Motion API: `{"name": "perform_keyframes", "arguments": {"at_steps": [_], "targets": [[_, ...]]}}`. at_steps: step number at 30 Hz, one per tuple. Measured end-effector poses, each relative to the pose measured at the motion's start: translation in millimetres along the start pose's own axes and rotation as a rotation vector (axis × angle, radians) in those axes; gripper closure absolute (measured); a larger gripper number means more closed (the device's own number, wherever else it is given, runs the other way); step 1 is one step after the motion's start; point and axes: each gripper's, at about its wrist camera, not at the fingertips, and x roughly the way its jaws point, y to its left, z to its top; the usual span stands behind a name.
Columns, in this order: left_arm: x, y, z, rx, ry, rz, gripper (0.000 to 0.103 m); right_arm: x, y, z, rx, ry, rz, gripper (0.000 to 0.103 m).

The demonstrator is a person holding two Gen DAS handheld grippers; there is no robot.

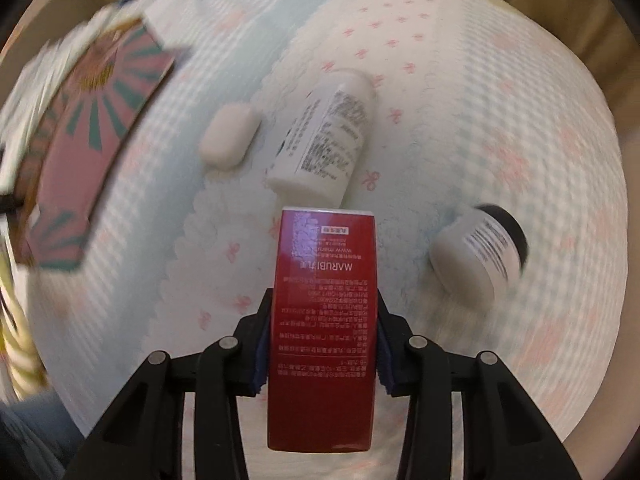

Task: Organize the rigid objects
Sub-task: 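Carry the red box into the cardboard box with the right gripper and release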

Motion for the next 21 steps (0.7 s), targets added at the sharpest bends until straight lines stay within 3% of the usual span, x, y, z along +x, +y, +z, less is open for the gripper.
{"name": "perform_keyframes", "arguments": {"at_steps": [11, 14, 21], "targets": [[-0.7, -8.9, 4.1, 0.082, 0.017, 0.005, 0.075, -84.8, 19.5, -11.6, 0.407, -0.204, 0.019, 0.064], [-0.8, -10.0, 5.4, 0.104, 0.021, 0.002, 0.075, -105.5, 37.9, -7.1, 0.48, -0.25, 0.001, 0.064], [-1.4, -11.5, 7.8, 0.144, 0.029, -0.005, 0.075, -125.6, 101.6, 20.2, 0.59, -0.315, 0.079, 0.064]]}}
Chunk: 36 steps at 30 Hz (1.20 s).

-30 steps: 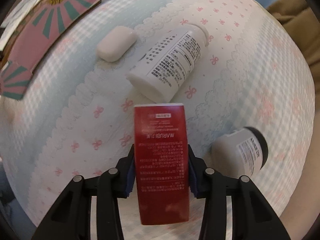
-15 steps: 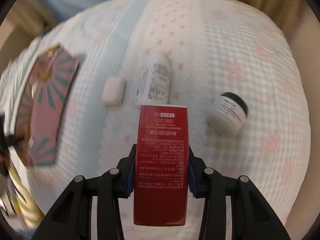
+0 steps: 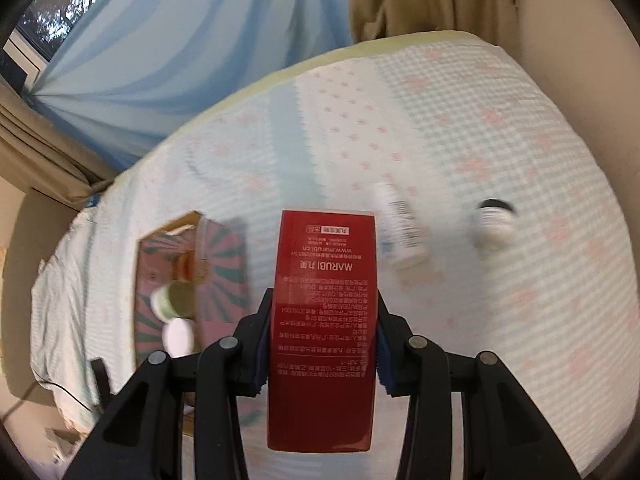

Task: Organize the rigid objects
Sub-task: 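Carry the red box into the cardboard box with the right gripper and release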

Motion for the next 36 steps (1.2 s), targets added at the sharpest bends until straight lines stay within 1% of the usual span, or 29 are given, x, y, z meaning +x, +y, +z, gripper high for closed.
{"name": "perform_keyframes", "arguments": {"at_steps": [3, 9, 10, 15, 17, 19, 20, 24, 26, 29, 32, 34, 35, 36], "targets": [[-1.5, -1.8, 0.7, 0.014, 0.003, -0.001, 0.075, 13.8, 42.4, -5.5, 0.013, 0.003, 0.062, 0.064], [-2.8, 3.7, 3.7, 0.013, 0.011, -0.032, 0.075, 56.0, 119.8, -22.9, -0.02, 0.052, 0.12, 0.064], [-2.9, 4.8, 4.1, 0.013, 0.011, -0.036, 0.075, 66.6, 135.2, -28.4, -0.04, 0.067, 0.122, 0.064], [-2.3, 9.0, 3.6, 0.019, 0.005, -0.042, 0.075, 108.9, 175.0, -54.0, -0.13, 0.116, 0.077, 0.064], [-2.4, 11.2, 3.1, 0.017, 0.003, -0.048, 0.075, 123.2, 181.7, -65.7, -0.148, 0.13, 0.055, 0.064], [-2.0, 14.2, 1.9, 0.015, 0.001, -0.055, 0.075, 133.9, 186.6, -77.7, -0.184, 0.14, 0.015, 0.064], [-1.6, 15.6, 1.5, 0.017, 0.001, -0.059, 0.075, 137.9, 188.6, -83.6, -0.208, 0.142, -0.011, 0.064], [2.8, 18.1, -0.4, 0.024, 0.002, -0.064, 0.075, 146.3, 193.6, -98.6, -0.257, 0.154, -0.063, 0.064], [4.4, 20.9, -0.3, 0.021, 0.003, -0.072, 0.075, 148.1, 194.9, -102.6, -0.272, 0.153, -0.092, 0.064], [4.4, 24.4, -0.8, 0.018, 0.005, -0.077, 0.075, 148.0, 190.9, -102.7, -0.252, 0.153, -0.101, 0.064], [3.8, 25.5, -0.6, 0.017, 0.006, -0.072, 0.075, 150.0, 191.8, -103.6, -0.255, 0.17, -0.129, 0.062], [3.3, 26.0, 0.6, 0.014, 0.005, -0.074, 0.075, 148.0, 194.1, -104.7, -0.259, 0.175, -0.109, 0.042], [3.9, 26.1, 0.3, 0.012, 0.006, -0.079, 0.075, 143.6, 196.2, -105.3, -0.261, 0.158, -0.081, 0.012], [4.1, 25.7, 0.1, 0.013, 0.006, -0.073, 0.075, 139.9, 198.2, -105.8, -0.266, 0.145, -0.049, 0.0]]}}
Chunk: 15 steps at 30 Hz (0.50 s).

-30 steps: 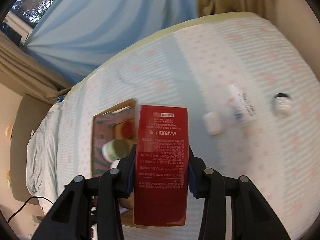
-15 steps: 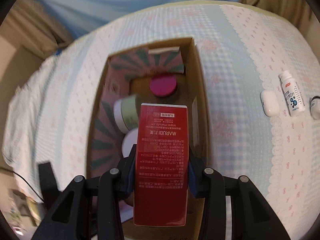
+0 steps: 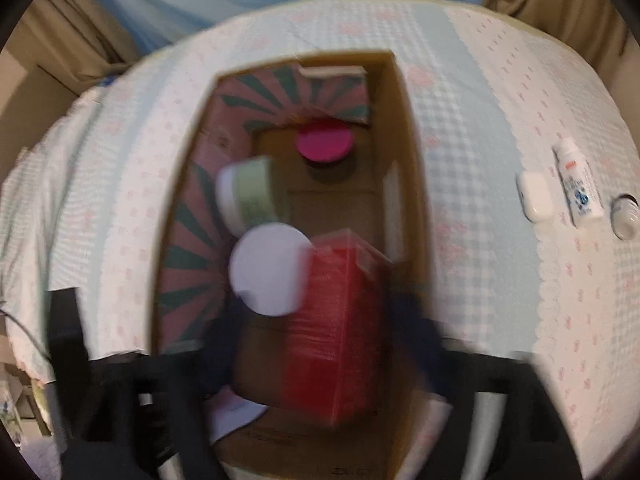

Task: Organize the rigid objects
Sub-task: 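Carry the red box into the cardboard box with the right gripper and release, then move the right gripper to the black-lidded Metal DX jar and grasp it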

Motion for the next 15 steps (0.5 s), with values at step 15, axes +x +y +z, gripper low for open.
{"name": "perform_keyframes", "arguments": {"at_steps": [15], "targets": [[5.2, -7.0, -8.6, -0.011, -0.023, 0.012, 0.075, -26.5, 1.4, -7.6, -0.074, -0.096, 0.005, 0.0]]}}
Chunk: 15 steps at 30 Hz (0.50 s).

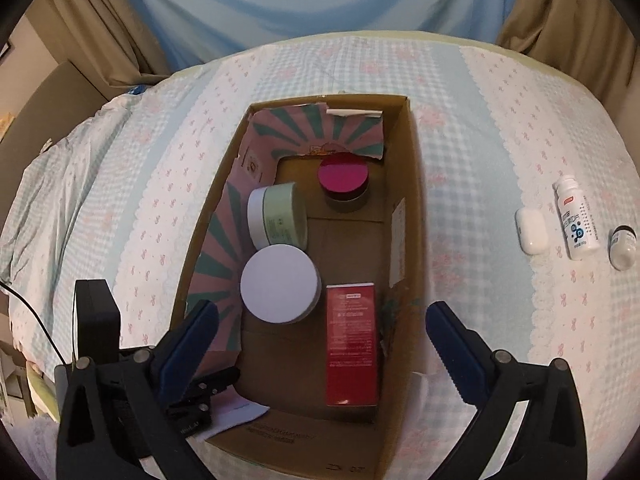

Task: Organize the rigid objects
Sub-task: 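Move the right gripper to the black-lidded Metal DX jar and grasp it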

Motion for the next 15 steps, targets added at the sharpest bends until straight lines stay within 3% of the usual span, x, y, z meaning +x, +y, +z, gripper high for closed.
{"name": "perform_keyframes", "arguments": {"at_steps": [8, 15], "targets": [[-2.1, 4.2, -7.5, -0.046, -0.021, 0.008, 0.075, -29.4, -19.2, 0.5, -0.012, 0.01, 0.009, 0.0], [-4.6, 12.0, -14.1, -0.089, -0.034, 0.002, 0.075, -93.7, -59.1, 7.4, 0.005, -0.011, -0.041, 0.0]]}}
